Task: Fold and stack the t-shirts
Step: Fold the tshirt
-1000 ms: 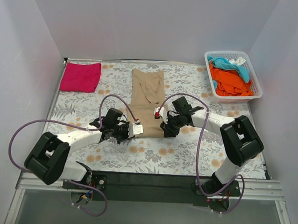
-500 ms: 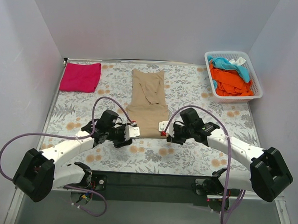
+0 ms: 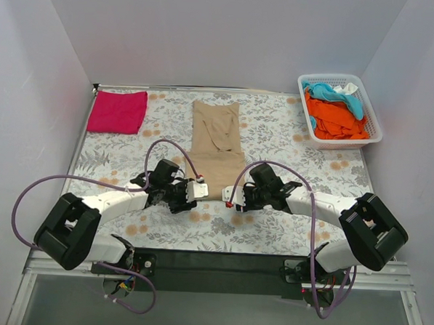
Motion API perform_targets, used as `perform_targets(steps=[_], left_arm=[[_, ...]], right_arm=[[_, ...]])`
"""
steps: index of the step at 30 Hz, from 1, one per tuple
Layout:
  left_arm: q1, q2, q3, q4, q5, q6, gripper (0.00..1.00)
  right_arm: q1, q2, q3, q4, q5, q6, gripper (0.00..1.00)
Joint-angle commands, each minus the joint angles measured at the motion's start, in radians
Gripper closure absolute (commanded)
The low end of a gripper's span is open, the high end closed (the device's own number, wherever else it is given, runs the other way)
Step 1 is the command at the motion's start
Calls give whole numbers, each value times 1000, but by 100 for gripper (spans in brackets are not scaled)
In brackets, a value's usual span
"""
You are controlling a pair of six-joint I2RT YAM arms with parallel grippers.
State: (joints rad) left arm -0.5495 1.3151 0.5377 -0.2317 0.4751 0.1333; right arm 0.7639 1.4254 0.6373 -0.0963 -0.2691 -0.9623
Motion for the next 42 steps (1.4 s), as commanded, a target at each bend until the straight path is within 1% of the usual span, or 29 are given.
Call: perform_targets(steps=[1, 5, 11, 15, 16, 18, 20, 21, 24, 25, 26, 30, 33, 35, 39, 40, 41, 42], left_arm=[[-4, 15, 10, 52, -9, 25, 57], [-3, 38, 11, 68, -12, 28, 57], [-4, 81, 8, 88, -13, 31, 59], [-4, 95, 10, 89, -20, 40, 66], [-4, 96, 10, 89, -24, 42, 69], [-4, 98, 7, 89, -26, 43, 73], [-4, 98, 5, 89, -29, 43, 76], [-4, 95, 5, 89, -30, 45, 78], [-4, 98, 1, 89, -30, 43, 80], [-4, 96, 1, 89, -29, 43, 80], [-4, 98, 2, 89, -30, 40, 78], [-3, 104, 19, 89, -52, 17, 64], [-3, 98, 21, 88, -56, 9, 61], [-3, 87, 21, 81, -53, 11, 60], [-3, 90, 18, 78, -47, 14, 60], [-4, 95, 18, 75, -49, 20, 61], [-3, 98, 12, 74, -49, 23, 62], [-4, 107, 11, 74, -50, 26, 67]], right_arm=[[6, 3, -17, 58, 27, -19, 68], [6, -23, -30, 61, 19, -26, 66], [6, 47, -13, 69, 45, -21, 65], [3, 6, -13, 70, 16, -7, 68], [5, -31, -14, 66, 7, -6, 69], [5, -63, -19, 55, -10, -3, 68], [5, -94, -19, 47, -18, -3, 65], [5, -98, -19, 47, -16, -4, 62], [5, -83, -7, 43, -12, -4, 62], [5, -65, -5, 41, -10, -6, 61], [5, -57, -7, 41, -12, -7, 61], [3, 0, -11, 50, -10, -24, 59], [-1, 43, -19, 78, -2, -24, 59], [-3, 66, -16, 78, -2, -24, 62], [-3, 75, -24, 64, -12, -18, 78], [-3, 78, -22, 57, -15, -13, 88], [-3, 78, -16, 50, -13, -12, 94], [-5, 81, -13, 38, -15, -9, 99]])
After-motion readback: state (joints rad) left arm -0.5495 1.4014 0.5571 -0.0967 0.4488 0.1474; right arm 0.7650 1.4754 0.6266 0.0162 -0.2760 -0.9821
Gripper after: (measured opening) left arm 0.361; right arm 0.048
